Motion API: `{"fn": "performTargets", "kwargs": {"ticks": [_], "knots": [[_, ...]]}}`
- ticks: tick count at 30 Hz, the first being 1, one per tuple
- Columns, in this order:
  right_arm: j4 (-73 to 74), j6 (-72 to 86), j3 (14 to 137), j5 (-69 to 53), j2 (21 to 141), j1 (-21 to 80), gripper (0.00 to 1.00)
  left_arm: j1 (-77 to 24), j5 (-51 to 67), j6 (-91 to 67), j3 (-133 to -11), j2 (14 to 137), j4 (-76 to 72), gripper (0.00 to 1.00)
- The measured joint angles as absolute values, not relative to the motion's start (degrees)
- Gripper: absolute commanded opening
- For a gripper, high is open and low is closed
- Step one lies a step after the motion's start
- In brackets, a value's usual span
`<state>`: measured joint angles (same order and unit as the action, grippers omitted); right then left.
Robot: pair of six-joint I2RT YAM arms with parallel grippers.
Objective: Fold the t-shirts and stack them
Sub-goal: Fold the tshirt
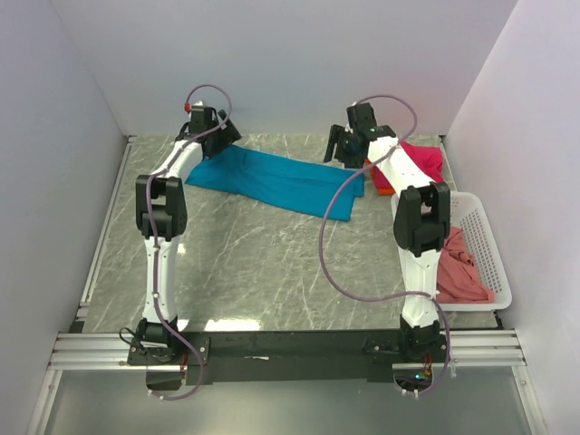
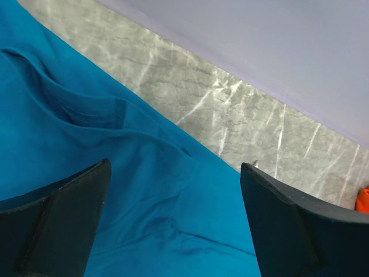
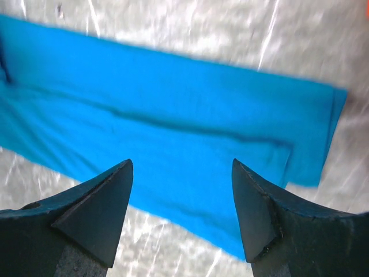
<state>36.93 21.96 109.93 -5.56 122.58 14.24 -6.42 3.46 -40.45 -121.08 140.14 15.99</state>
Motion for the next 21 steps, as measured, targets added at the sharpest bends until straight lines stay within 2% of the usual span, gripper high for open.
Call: {"fn": "performTargets", "kwargs": {"ticks": [9,13,17,21], "knots": [[38.5,20.43,121.8,-5.61,136.73,11.57,0.76,-4.12,3.66,-40.05,-121.64,140.53,17.85,0.99],[39.33,19.46,123.0,-6.07,140.62,11.31,0.76,-3.18,4.05,-40.07,-122.83,142.28,17.26,0.99],[37.36,19.2,118.98,-7.44,138.76,11.38,0.76,-2.98,5.17,-40.18,-124.62,145.34,16.19,0.99],[33.34,19.66,106.41,-8.71,131.31,11.75,0.75,-3.09,6.87,-41.21,-125.67,146.76,13.63,0.99]]}}
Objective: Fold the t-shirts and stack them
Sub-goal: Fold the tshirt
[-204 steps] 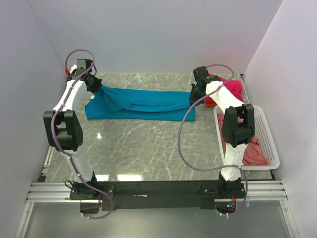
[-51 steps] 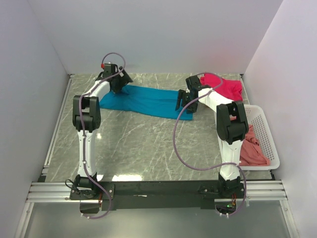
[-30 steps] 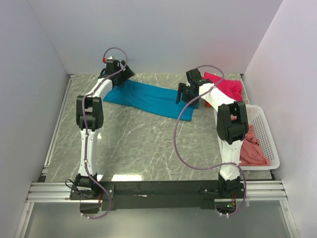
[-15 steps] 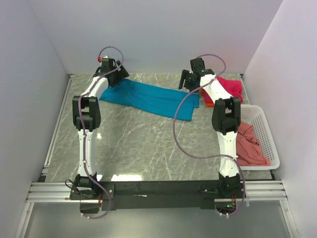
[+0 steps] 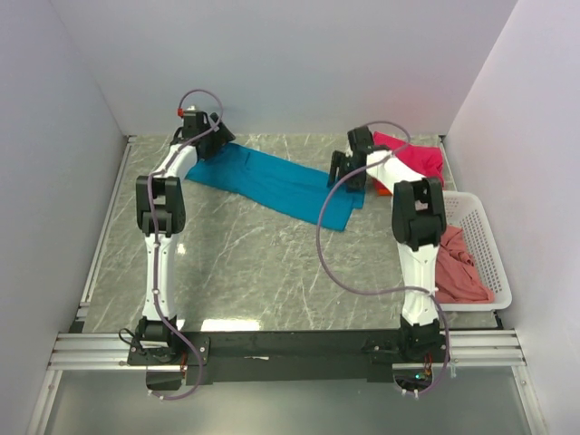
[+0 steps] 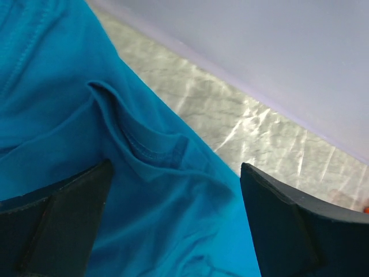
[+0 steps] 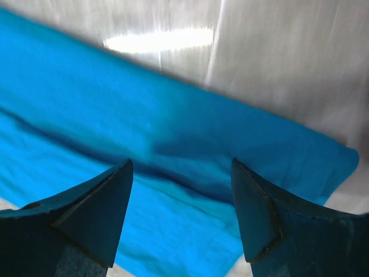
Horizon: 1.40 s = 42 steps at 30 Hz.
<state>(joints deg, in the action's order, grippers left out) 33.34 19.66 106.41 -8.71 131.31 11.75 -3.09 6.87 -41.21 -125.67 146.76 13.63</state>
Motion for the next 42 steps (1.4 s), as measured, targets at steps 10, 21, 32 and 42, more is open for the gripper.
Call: {"fn": "performTargets", "kwargs": {"ticks": [10,21,32,42], "knots": [[24.95,25.41,66.39,-9.32,104.79,26.28,0.75,-6.52,9.3,-41.63,-130.19,150.02,12.27,0.99],[20.18,34.96,59.83,-17.23,100.92,54.35,0.74,-12.45,12.67,-41.5,-129.29,149.99,11.22,0.99],[21.58,36.21,63.94,-13.61,100.77,56.6,0.75,-12.95,15.7,-42.41,-128.49,149.82,9.19,0.99],[22.7,37.01,62.26,-0.71,82.21,55.75,0.75,-14.13,13.63,-41.6,-111.11,124.14,18.5,0.99]]}}
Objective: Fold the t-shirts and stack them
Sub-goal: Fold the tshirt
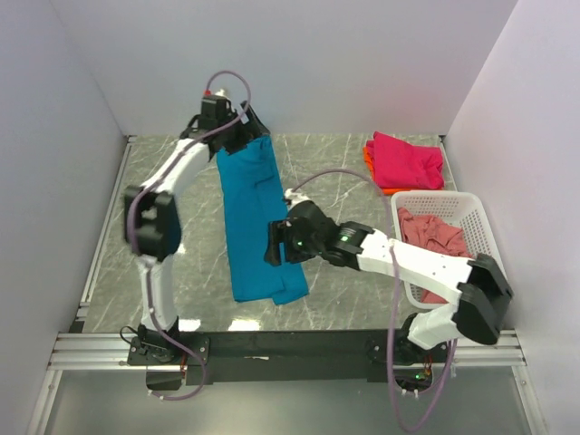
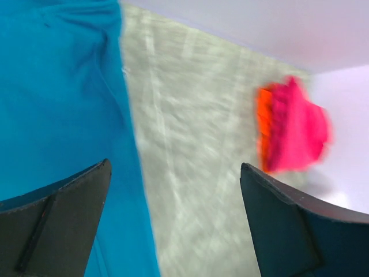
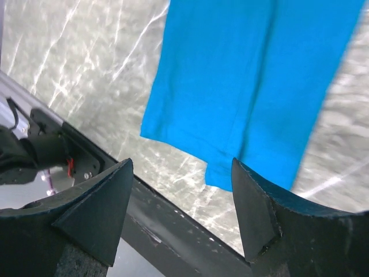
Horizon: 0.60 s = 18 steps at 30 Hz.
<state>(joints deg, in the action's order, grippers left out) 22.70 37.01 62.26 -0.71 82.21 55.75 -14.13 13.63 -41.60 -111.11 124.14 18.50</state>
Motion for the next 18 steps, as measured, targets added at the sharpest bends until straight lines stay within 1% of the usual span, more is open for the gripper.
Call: {"fn": "performTargets", "kwargs": {"ticks": [4,7,11,14,16,18], "knots": [[21.98,37.89,57.1,0.62,77.43,53.47,0.75,-16.05,10.83,-42.19,-95.9,104.29,18.44,0.99],[22.04,38.19,51.92,0.47,76.23,51.55,0.75,-19.66,6.92,-43.99,-82.19,90.59,18.41,0.99],[22.2,38.63,46.09,-1.48,75.96,50.02,0.75,-25.17,4.03,-47.99,-63.02,79.66,20.27,0.99],[21.93,39.18,43.11,-3.75,75.99,49.45,0.75,-27.4,3.09,-51.46,-48.53,74.72,23.73,0.99],[21.67,39.53,42.19,-4.89,76.07,49.32,0.73,-28.21,3.22,-53.43,-40.91,71.4,27.09,0.99],[20.8,39.83,41.52,-6.0,76.23,48.88,0.72,-28.67,3.81,-54.81,-36.18,67.35,30.13,0.99]]}}
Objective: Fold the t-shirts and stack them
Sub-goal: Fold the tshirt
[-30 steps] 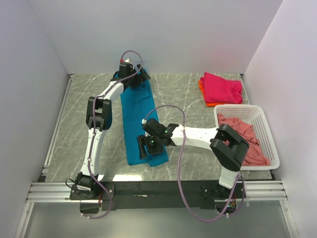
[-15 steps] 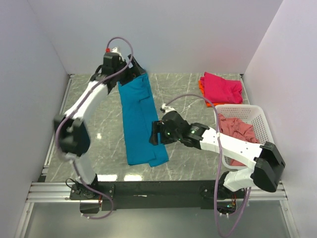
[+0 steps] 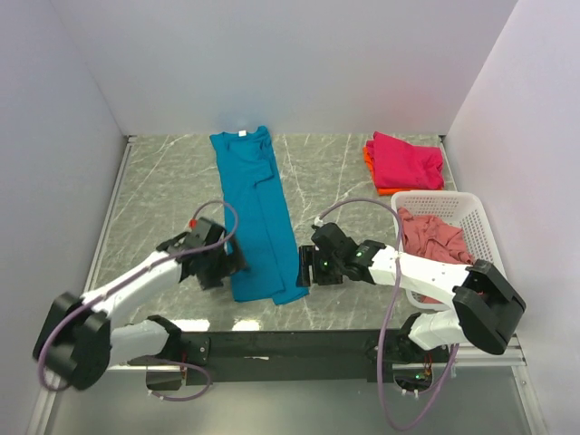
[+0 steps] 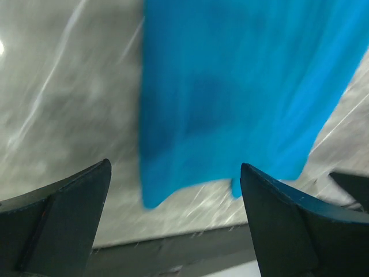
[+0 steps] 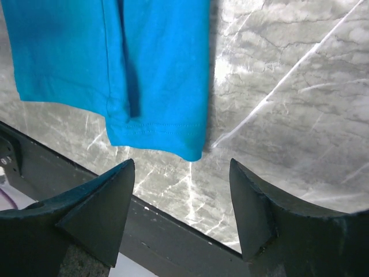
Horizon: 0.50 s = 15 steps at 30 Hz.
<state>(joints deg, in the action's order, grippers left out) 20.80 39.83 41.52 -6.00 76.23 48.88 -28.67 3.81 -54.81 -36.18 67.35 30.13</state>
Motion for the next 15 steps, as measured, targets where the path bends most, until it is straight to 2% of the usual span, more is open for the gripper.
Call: {"fn": "performTargets", "kwargs": {"ticks": [3,6,7,9,10,13,15], "knots": [[19.22,40.49,40.75,-7.33,77.1,48.1,0.7,-29.02,4.56,-55.9,-32.4,61.08,32.58,0.99],[17.96,41.32,40.75,-7.86,78.94,47.72,0.65,-29.1,6.07,-56.49,-30.68,57.87,32.4,0.93],[17.58,41.56,40.66,-8.05,79.37,47.72,0.64,-29.12,6.72,-56.51,-30.28,57.78,32.14,0.86],[16.67,42.19,40.14,-8.51,79.66,47.7,0.63,-29.17,7.53,-56.64,-29.8,58.63,32.08,0.8],[16.49,42.39,39.81,-8.75,79.66,47.72,0.63,-29.21,7.75,-56.64,-29.76,59.44,32.25,0.72],[16.05,42.81,39.13,-9.26,79.66,47.72,0.61,-29.26,7.84,-56.31,-29.34,61.89,32.4,0.65],[15.94,43.03,38.74,-9.65,79.79,47.7,0.59,-29.41,8.51,-56.25,-28.6,63.07,32.38,0.55]]}}
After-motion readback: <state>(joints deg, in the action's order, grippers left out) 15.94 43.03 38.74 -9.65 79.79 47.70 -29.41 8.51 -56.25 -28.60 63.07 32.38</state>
